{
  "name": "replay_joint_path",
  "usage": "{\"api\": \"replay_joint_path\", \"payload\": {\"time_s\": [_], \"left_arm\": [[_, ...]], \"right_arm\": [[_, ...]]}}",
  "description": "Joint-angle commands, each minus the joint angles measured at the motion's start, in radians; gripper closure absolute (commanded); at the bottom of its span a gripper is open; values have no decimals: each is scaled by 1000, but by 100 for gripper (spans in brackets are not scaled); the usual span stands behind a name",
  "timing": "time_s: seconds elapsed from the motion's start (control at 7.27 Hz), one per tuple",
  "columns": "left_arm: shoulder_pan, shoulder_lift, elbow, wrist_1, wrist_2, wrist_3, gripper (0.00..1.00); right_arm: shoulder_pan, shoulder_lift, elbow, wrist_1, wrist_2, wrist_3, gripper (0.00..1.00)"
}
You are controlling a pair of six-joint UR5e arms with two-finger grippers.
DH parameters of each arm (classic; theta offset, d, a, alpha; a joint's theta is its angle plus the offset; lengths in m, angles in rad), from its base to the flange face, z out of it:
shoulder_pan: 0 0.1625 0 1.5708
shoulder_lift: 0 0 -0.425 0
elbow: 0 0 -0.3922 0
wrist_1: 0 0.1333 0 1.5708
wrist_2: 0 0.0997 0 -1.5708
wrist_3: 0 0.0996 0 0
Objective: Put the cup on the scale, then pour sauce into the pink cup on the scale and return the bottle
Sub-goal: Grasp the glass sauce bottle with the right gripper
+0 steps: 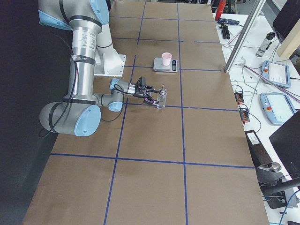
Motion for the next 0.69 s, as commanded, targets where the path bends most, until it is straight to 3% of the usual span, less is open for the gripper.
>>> {"api": "replay_joint_path", "payload": {"time_s": [0.0, 0.28, 0.55], "left_arm": [[0, 7, -6, 1, 0, 0, 0], [0, 8, -8, 1, 0, 0, 0], [0, 7, -9, 1, 0, 0, 0]], "right_arm": [[16, 86, -24, -2, -26, -16, 0], [36, 127, -93, 2, -34, -28, 0], [43, 122, -98, 3, -35, -39, 0]]}}
